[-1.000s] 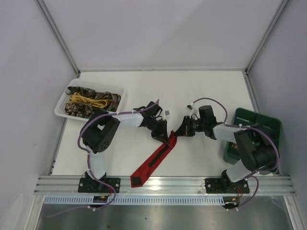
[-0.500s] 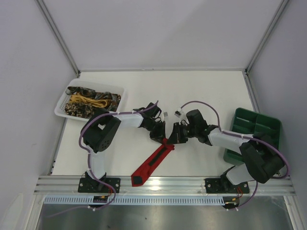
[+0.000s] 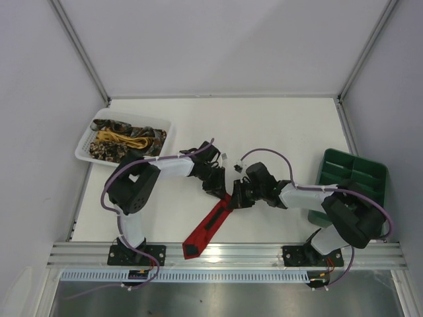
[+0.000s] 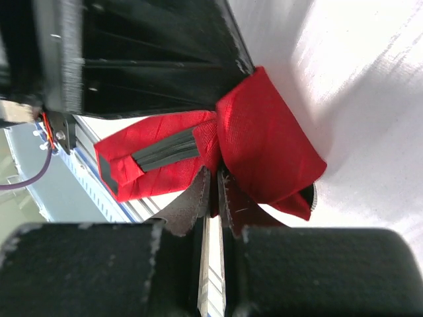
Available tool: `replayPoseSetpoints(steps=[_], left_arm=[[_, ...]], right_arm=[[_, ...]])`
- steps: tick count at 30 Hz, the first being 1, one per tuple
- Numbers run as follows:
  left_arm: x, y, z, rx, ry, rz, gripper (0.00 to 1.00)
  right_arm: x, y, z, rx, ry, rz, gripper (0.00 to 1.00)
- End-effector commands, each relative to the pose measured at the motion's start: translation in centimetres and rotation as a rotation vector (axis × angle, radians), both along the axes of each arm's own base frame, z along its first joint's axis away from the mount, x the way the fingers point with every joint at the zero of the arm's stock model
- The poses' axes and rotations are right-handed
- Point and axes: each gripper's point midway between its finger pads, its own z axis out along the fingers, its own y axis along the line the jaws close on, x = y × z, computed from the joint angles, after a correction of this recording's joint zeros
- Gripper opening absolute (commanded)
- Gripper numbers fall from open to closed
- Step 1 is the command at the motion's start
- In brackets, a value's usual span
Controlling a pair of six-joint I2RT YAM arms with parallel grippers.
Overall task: Roll the ties
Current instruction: Roll the tie
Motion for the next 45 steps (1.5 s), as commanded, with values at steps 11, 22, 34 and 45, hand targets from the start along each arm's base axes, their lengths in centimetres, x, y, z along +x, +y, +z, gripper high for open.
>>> replayPoseSetpoints(steps=[11,22,34,45], left_arm=[[0.6,3.3,1.0,0.119,-0.049,0.097,0.32],[0.8,2.8,1.6,0.089,-0.050,0.076,0.33],[2.0,2.0,2.4,0.076,-0.078,0.050,0.33],[3.0,1.1,2.5,0.063,-0.078,0.022,0.33]], right_arm=[[-0.8,0.2,-1.3,-0.073,-0.037,0.035,0.01],[-1.1,0.5,1.3,-0.075,-0.024,0.058,0.38],[-0.9,0.0,5.0,-0.057,-0.048,0.051,0.52],[0.3,-6.6,5.1,-0.190,-0.024,-0.277,0.37]])
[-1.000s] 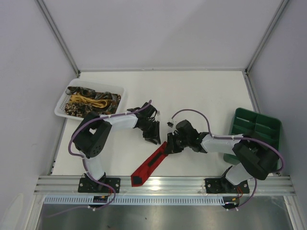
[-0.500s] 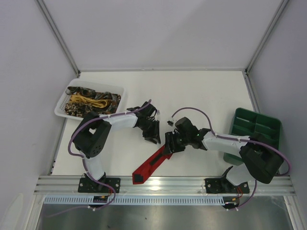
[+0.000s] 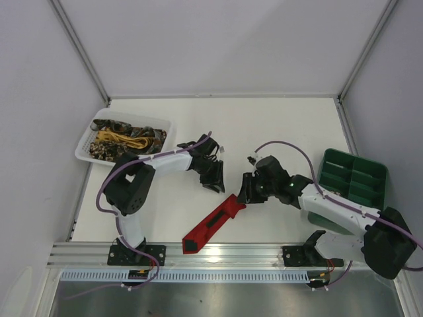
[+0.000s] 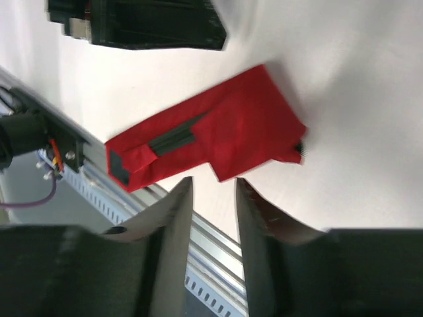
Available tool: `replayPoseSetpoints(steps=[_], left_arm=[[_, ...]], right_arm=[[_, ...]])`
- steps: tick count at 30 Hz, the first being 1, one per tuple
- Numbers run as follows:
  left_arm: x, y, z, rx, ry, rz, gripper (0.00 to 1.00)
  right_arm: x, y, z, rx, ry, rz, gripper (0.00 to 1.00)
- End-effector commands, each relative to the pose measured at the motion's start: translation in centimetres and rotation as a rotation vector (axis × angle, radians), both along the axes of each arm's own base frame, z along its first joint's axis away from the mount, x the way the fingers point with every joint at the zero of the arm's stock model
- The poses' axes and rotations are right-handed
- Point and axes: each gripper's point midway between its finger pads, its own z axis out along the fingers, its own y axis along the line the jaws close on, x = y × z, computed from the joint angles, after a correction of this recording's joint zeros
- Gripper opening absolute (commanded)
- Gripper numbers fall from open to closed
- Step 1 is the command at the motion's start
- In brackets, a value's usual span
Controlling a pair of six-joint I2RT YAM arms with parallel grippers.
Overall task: Roll the ties
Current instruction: Roll the tie
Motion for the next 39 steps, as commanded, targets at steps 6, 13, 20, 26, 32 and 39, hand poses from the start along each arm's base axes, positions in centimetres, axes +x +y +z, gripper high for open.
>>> replayPoseSetpoints(steps=[6,13,20,26,32,39], left_arm=[[1.1,-1.1,0.1,-0.033,0.015,-0.017,0.33],[0.6,-1.4,-0.5,-0.044,0.055,-0.015,0.34],[-0.1,-1.5,-1.3,-0.054,0.095,-0.026,0.34],[-0.6,-1.5,-1.9,-0.058,0.128,-0.035,0.34],[-1.0,-1.3,-2.7,-0.048,0.151,-0.041,0.34],[-1.3,-1.4,-2.7,-0.055,0.165,-0.047,0.34]], right_arm=[[0.4,-5.3,-3.6,-0.024,0.143,-0.331,0.00],[0.2,-3.5,-4.2,0.202,0.197,-0.413,0.00],[-0.5,-2.6,-5.3,0.411,0.148,-0.454,0.00],[-0.2,-2.2,-5.6,0.448,0.064,-0.452,0.00],[0.4,-1.8,-5.5,0.470,0.009,-0.436,0.00],[1.2,-0.6,-5.0,0.473,-0.011,-0.413,0.00]])
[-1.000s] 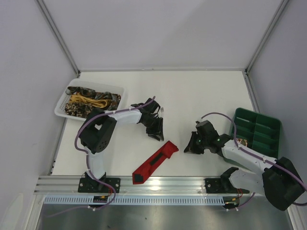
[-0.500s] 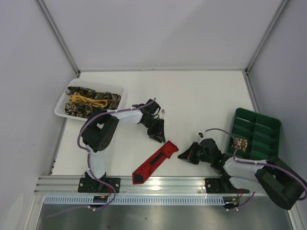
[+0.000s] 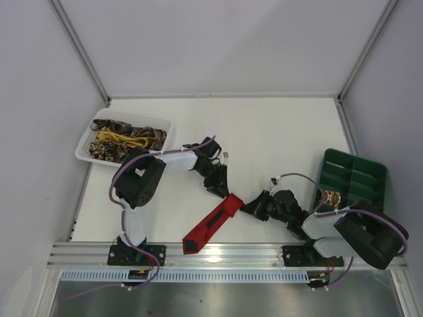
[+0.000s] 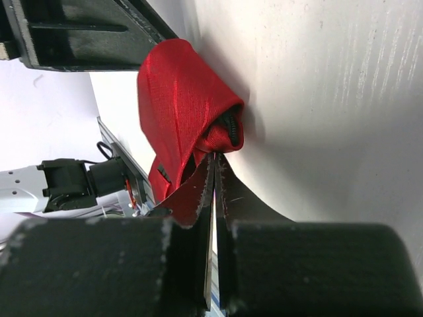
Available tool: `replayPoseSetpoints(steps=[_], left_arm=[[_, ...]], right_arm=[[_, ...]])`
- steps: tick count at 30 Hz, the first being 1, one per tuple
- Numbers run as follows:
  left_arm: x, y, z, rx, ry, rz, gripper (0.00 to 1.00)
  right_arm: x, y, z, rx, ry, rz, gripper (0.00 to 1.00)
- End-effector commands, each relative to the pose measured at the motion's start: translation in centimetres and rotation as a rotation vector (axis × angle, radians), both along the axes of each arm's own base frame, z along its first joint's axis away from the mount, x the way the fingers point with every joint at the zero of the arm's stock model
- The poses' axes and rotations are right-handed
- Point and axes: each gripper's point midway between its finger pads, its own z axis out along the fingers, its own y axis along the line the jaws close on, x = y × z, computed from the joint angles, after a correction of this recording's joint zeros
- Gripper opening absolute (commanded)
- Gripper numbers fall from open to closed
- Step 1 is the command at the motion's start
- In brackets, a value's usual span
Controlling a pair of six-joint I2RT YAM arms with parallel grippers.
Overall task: Roll the ties
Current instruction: Roll the tie
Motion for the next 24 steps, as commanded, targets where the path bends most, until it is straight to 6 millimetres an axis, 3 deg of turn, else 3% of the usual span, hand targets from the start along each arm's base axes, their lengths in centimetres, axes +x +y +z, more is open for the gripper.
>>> replayPoseSetpoints(steps=[1,5,13,16,18,20,21,24], left_arm=[[0.3,0.3,-1.0,0.029,0.005,0.002,0.34],[0.2,0.4,-1.0,0.030,0.008,-0.001,0.34],[-0.6,0.7,-1.2,0.032,0.031,-0.009,0.34],[-0.5,1.2,-1.5,0.057,0.021,-0.005,0.34],[-0.3,1.4,-1.4,0.060,0.018,0.004,0.34],[0.0,1.5,-1.5,0.066,0.014,0.011,0.34],[0.2,1.7,-1.5,0.071,0.016,0.020,0.34],[0.7,1.8,-1.3,0.073,0.006,0.026,0.34]], right_arm=[[1.4,1.1,1.6,0.029,-0.087,-0.005,0.00],[1.6,1.6,0.6,0.023,-0.066,0.003,0.00],[2.5,3.9,2.1,0.112,-0.138,0.041,0.00],[2.3,3.8,2.1,0.094,-0.120,0.032,0.00],[1.9,2.8,1.0,0.040,-0.081,0.009,0.00],[1.9,2.3,1.6,0.024,-0.088,-0.003,0.00],[1.4,1.7,0.6,-0.017,-0.052,-0.008,0.00],[0.8,0.6,0.4,-0.050,-0.026,-0.030,0.00]])
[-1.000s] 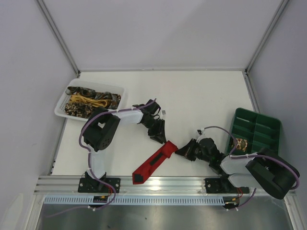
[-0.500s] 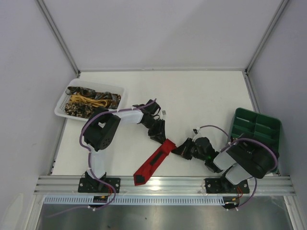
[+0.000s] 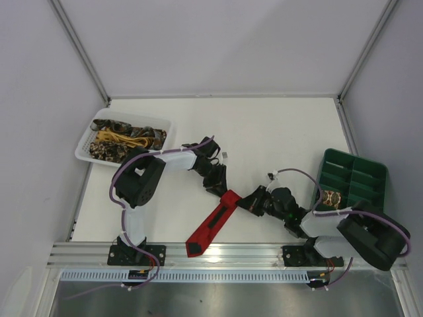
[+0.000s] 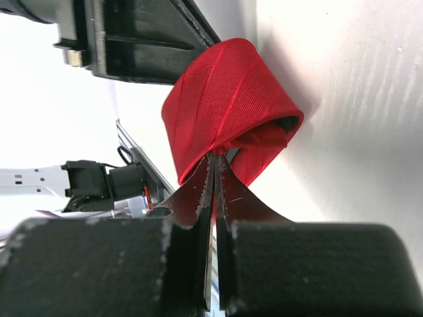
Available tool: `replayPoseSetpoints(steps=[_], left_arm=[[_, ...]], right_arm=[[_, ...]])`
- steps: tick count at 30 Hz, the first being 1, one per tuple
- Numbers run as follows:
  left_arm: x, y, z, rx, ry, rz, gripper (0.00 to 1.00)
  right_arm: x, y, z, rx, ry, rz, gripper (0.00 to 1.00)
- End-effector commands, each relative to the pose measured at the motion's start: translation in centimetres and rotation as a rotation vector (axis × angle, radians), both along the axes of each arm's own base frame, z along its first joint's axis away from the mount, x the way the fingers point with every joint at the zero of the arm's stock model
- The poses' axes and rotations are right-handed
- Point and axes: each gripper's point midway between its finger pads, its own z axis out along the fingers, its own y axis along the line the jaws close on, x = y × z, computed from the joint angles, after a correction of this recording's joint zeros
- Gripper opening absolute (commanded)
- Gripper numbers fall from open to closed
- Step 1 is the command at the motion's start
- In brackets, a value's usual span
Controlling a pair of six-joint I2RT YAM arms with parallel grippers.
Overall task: Roll the ties
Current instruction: Roll the tie
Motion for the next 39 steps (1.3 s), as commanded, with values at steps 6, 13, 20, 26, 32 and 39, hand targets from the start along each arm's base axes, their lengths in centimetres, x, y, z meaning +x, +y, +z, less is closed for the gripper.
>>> replayPoseSetpoints(steps=[6,13,20,26,32,39], left_arm=[[1.2,2.1,-1.4,0.097,-0.015,0.027,0.34],[1.5,2.1,-1.2,0.096,-0.007,0.023,0.35],[1.6,1.7,-1.1,0.081,0.001,0.023,0.35],[1.4,1.6,-1.1,0.071,0.009,0.018,0.36],[1.2,1.3,-1.0,0.051,0.013,0.000,0.35],[1.0,1.5,-1.0,0.046,0.013,-0.019,0.35]], right_arm=[[-1.2,-2.5,-2.0,-0.062,0.086,-0.082,0.11],[-0.6,-2.1,-2.2,-0.029,0.075,-0.092,0.27],[-0.1,-1.4,-2.1,0.011,0.057,-0.086,0.31],[0.2,-1.2,-2.1,0.028,0.058,-0.096,0.33],[1.0,-0.6,-2.1,0.031,0.024,-0.084,0.28],[1.2,0.4,-1.4,0.076,-0.027,-0.052,0.24]])
